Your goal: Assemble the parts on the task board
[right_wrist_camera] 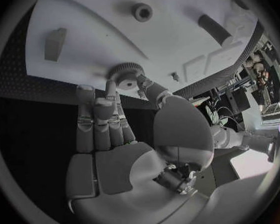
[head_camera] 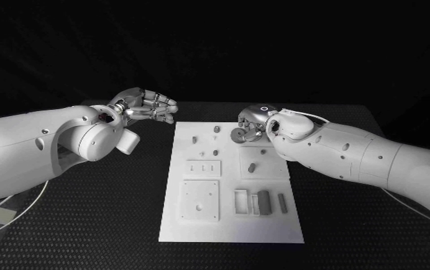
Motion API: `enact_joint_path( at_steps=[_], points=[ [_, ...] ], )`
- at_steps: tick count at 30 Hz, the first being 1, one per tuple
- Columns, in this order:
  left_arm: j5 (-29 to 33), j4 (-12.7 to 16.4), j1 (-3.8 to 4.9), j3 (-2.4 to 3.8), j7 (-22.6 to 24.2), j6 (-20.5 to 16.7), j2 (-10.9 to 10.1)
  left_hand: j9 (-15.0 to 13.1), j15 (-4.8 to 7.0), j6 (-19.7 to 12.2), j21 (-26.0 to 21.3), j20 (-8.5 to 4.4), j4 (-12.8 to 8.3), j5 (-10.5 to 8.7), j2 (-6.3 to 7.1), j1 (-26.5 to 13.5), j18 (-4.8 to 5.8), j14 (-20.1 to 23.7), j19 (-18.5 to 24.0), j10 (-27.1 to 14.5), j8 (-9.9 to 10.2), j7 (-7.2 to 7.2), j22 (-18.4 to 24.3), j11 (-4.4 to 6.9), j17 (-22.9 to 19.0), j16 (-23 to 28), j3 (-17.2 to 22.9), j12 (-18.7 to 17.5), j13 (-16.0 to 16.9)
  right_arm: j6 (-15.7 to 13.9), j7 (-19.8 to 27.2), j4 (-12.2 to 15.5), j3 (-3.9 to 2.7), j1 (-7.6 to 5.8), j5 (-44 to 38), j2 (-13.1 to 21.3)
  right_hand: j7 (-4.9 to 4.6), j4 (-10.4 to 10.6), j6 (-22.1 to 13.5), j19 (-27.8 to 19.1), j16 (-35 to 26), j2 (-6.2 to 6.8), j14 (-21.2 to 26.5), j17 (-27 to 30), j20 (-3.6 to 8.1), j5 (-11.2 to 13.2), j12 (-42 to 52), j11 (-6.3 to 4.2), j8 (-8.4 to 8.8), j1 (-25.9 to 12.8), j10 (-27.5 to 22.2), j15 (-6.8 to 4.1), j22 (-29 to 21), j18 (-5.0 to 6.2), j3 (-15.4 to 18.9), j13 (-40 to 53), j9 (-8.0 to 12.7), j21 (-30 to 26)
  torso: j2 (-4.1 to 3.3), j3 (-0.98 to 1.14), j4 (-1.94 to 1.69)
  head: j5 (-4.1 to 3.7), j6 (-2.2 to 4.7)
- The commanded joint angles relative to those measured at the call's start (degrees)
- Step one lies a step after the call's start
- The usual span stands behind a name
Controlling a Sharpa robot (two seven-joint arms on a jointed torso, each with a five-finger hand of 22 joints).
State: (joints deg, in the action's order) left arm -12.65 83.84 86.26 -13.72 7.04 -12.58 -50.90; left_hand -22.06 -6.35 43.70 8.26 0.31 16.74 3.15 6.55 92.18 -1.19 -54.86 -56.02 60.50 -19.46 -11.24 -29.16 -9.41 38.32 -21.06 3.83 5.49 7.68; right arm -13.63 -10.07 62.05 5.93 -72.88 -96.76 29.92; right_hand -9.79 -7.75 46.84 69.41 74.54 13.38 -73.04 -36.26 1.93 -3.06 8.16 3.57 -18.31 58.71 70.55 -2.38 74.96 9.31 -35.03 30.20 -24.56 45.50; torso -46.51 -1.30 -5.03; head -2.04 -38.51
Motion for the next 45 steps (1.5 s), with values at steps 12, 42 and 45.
enact_joint_path(
  at_steps=[12,42,45],
  points=[
    [-0.12,0.05,0.06,0.03,0.33,0.67,0.15,-0.09,0.05,-0.45,-0.38,0.25,-0.10,-0.22,0.07,-0.35,-0.70,-0.37,-0.08,-0.03,0.16,-0.97,-0.07,-0.18,0.12,0.31,0.38,-0.23,0.10,1.89,1.09,-0.34,0.01,0.33,-0.06,-0.97,1.59,-3.05,1.10,0.21,1.69,-3.20,-0.30,-1.22,0.21,0.06,8.71,-1.88,-0.35,1.54,4.96,-2.18,1.14,5.69,2.53,12.20,0.01,0.61,0.02,-0.02,-0.04,0.21,-0.18],
    [-0.12,0.19,0.06,0.04,0.27,0.72,-0.05,-0.11,0.05,-0.46,-0.41,0.25,-0.11,-0.22,0.09,-0.36,-0.70,-0.40,-0.09,-0.04,0.16,-0.97,-0.10,-0.19,0.23,0.41,0.41,-0.27,0.12,4.90,1.53,-0.57,0.10,0.70,-1.17,-0.48,1.26,-7.47,-1.71,0.31,8.67,-2.80,0.25,-8.13,1.02,0.18,44.44,-1.60,2.27,2.69,-4.79,-1.91,1.27,5.69,1.34,44.93,0.08,4.27,0.02,0.07,0.09,0.24,-0.22],
    [-0.12,0.19,0.06,0.04,0.27,0.73,-0.05,-0.11,0.05,-0.46,-0.41,0.24,-0.11,-0.22,0.09,-0.36,-0.70,-0.40,-0.09,-0.03,0.16,-0.97,-0.10,-0.19,0.24,0.42,0.41,-0.27,0.12,5.01,1.59,-0.56,0.11,0.73,-1.17,-0.46,1.19,-7.81,-2.03,0.24,8.71,-2.69,0.31,-8.23,0.96,0.18,44.64,-1.53,2.43,2.65,-4.95,-1.85,1.26,5.69,1.45,44.86,0.14,4.37,0.03,0.07,0.09,0.19,-0.28]
  ],
)
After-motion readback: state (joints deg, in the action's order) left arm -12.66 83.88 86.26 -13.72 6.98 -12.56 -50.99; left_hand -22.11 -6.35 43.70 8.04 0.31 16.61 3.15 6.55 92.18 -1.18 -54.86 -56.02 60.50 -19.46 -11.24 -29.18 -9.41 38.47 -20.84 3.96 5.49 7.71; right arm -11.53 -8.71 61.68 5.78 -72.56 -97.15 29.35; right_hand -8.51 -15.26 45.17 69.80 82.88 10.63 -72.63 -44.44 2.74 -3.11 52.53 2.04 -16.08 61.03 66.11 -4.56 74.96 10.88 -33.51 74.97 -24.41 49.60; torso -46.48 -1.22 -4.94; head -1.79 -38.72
